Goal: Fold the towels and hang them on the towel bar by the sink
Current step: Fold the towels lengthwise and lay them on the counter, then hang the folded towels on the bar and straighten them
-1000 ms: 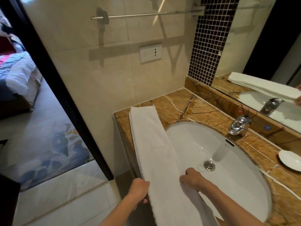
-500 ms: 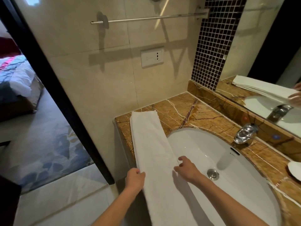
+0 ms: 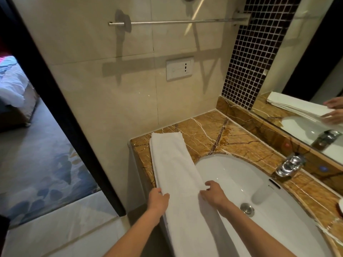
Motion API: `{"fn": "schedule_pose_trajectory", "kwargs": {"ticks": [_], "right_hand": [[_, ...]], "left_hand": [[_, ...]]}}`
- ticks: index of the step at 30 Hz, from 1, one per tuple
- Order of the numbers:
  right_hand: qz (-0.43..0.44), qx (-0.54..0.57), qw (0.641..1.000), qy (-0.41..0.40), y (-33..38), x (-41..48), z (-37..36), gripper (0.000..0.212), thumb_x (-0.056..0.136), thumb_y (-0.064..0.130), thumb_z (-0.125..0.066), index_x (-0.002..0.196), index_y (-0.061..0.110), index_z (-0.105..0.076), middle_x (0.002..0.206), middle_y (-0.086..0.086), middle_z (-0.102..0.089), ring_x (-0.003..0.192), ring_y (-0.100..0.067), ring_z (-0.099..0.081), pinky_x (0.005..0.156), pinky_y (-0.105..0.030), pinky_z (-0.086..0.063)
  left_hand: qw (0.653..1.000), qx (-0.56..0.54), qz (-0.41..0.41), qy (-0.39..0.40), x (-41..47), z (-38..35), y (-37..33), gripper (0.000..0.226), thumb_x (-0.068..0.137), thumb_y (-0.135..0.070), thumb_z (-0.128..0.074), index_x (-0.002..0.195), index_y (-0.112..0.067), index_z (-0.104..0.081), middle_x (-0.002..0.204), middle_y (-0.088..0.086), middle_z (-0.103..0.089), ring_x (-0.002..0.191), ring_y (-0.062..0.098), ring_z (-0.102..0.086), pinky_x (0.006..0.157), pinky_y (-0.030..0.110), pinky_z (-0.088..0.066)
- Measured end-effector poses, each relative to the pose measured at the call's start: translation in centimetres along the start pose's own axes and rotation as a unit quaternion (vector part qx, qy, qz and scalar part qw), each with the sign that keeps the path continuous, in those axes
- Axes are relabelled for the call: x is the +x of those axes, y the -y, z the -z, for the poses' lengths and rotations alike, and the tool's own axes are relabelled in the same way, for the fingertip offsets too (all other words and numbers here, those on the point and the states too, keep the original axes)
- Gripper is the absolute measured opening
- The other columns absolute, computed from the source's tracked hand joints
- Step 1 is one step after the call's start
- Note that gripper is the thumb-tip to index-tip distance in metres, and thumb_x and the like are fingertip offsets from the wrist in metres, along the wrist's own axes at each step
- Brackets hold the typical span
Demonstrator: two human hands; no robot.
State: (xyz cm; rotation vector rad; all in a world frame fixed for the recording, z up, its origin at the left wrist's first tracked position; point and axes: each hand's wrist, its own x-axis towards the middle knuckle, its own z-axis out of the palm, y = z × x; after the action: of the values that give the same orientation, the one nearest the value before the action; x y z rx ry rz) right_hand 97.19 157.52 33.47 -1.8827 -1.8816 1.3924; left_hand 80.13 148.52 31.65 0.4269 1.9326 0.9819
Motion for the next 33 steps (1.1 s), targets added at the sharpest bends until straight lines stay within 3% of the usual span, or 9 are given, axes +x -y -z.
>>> {"fn": "schedule_pose_trajectory", "kwargs": {"ticks": [3,6,10,14,17,20,22,26,33], "right_hand": [[-0.012,0.038,0.999,-0.003,0.3,0.6,-0.4,0.011,0.082,0.009,-0.056,0.086,0.001,-0.062,0.085,-0.015,-0.064,0.076,-0.028,-0.062,0.07,-0.039,-0.052],[-0.022,0.057,0.998,0.004,0.3,0.9,-0.7,0.019,0.08,0.013,-0.058,0.062,0.008,-0.056,0.063,-0.006,-0.058,0.06,-0.024,-0.057,0.057,-0.028,-0.045],[-0.032,0.062,0.997,0.015,0.7,1.1,-0.7,0.015,0.08,0.013,-0.055,0.065,0.008,-0.055,0.064,-0.006,-0.058,0.057,-0.022,-0.058,0.051,-0.025,-0.044],[-0.028,0.075,0.996,0.035,1.6,0.9,0.5,0.016,0.079,0.012,-0.058,0.063,0.009,-0.053,0.062,-0.007,-0.057,0.053,-0.021,-0.057,0.045,-0.02,-0.042],[-0.015,0.072,0.996,0.05,2.5,0.5,1.6,0.027,0.081,0.01,-0.061,0.059,0.011,-0.046,0.06,-0.005,-0.052,0.049,-0.017,-0.052,0.038,-0.015,-0.035],[0.003,0.078,0.995,0.058,3.7,-0.1,2.8,0.027,0.082,0.011,-0.063,0.062,0.011,-0.044,0.062,-0.006,-0.048,0.051,-0.018,-0.05,0.044,-0.018,-0.033],[0.013,0.088,0.994,0.06,4.9,-0.7,3.9,0.025,0.083,0.012,-0.063,0.066,0.01,-0.046,0.062,-0.006,-0.048,0.052,-0.019,-0.049,0.047,-0.021,-0.033],[0.038,0.11,0.992,0.056,7.9,-1.9,6.5,0.023,0.084,0.015,-0.064,0.071,0.01,-0.046,0.065,-0.007,-0.045,0.057,-0.021,-0.046,0.055,-0.028,-0.034],[0.09,0.166,0.981,0.039,14.5,-4.5,10.9,0.017,0.085,0.019,-0.064,0.083,0.007,-0.052,0.08,-0.011,-0.049,0.072,-0.023,-0.048,0.066,-0.034,-0.038]], "left_hand": [[1.0,-0.023,0.012,-0.002,0.4,0.0,0.1,0.028,0.091,-0.006,-0.057,0.119,-0.001,-0.056,0.11,0.011,-0.062,0.103,0.025,-0.059,0.095,0.035,-0.05],[0.999,-0.037,0.011,0.004,0.7,0.2,0.1,0.005,0.091,-0.006,-0.057,0.093,-0.006,-0.062,0.101,0.01,-0.065,0.095,0.024,-0.061,0.092,0.036,-0.051],[0.998,-0.055,0.007,-0.016,0.9,0.5,-0.4,0.011,0.092,-0.005,-0.054,0.1,-0.003,-0.061,0.105,0.015,-0.064,0.096,0.029,-0.061,0.076,0.035,-0.054],[0.999,-0.049,0.017,-0.01,0.3,0.4,-1.1,0.026,0.095,-0.01,-0.049,0.12,-0.002,-0.052,0.119,0.023,-0.058,0.11,0.039,-0.057,0.096,0.049,-0.046],[0.999,-0.043,0.008,-0.008,-0.5,0.7,-2.3,0.027,0.095,-0.01,-0.047,0.119,0.0,-0.053,0.115,0.026,-0.058,0.083,0.028,-0.051,0.088,0.052,-0.05],[0.998,-0.063,-0.013,-0.014,-1.4,1.2,-4.0,0.023,0.094,-0.008,-0.047,0.111,0.003,-0.058,0.086,0.014,-0.059,0.061,0.015,-0.047,0.048,0.037,-0.054],[0.996,-0.083,-0.028,-0.018,-2.2,1.8,-5.4,0.02,0.094,-0.006,-0.047,0.103,0.002,-0.062,0.076,0.009,-0.06,0.055,0.014,-0.048,0.034,0.023,-0.041],[0.99,-0.121,-0.055,-0.039,-4.0,3.3,-9.0,0.022,0.094,-0.011,-0.053,0.114,-0.005,-0.057,0.106,0.017,-0.065,0.084,0.032,-0.063,0.06,0.043,-0.055],[0.977,-0.133,-0.152,-0.066,-6.4,6.3,-16.6,0.024,0.093,-0.012,-0.056,0.116,-0.006,-0.061,0.117,0.031,-0.06,0.058,0.018,-0.046,0.033,0.016,-0.034]]}}
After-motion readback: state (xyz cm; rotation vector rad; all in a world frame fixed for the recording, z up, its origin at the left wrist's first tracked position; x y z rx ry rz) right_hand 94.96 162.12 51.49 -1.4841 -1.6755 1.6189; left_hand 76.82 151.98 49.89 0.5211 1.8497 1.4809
